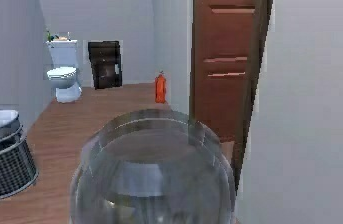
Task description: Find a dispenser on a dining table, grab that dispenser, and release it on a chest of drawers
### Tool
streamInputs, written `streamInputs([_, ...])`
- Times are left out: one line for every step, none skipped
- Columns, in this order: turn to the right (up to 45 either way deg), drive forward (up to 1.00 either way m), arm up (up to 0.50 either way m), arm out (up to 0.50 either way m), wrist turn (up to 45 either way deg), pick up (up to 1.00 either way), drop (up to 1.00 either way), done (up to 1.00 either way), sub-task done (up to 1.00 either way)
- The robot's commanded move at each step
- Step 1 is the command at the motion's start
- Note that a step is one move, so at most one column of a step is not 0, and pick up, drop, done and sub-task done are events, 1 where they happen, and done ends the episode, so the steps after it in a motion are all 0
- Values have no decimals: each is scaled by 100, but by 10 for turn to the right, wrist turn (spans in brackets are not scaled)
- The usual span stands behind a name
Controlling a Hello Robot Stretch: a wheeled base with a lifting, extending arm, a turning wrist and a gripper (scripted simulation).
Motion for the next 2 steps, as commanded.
streamInputs([0, 100, 0, 0, 0, 0, 0, 0, 0])
streamInputs([0, 30, 0, 0, 0, 0, 0, 0, 0])
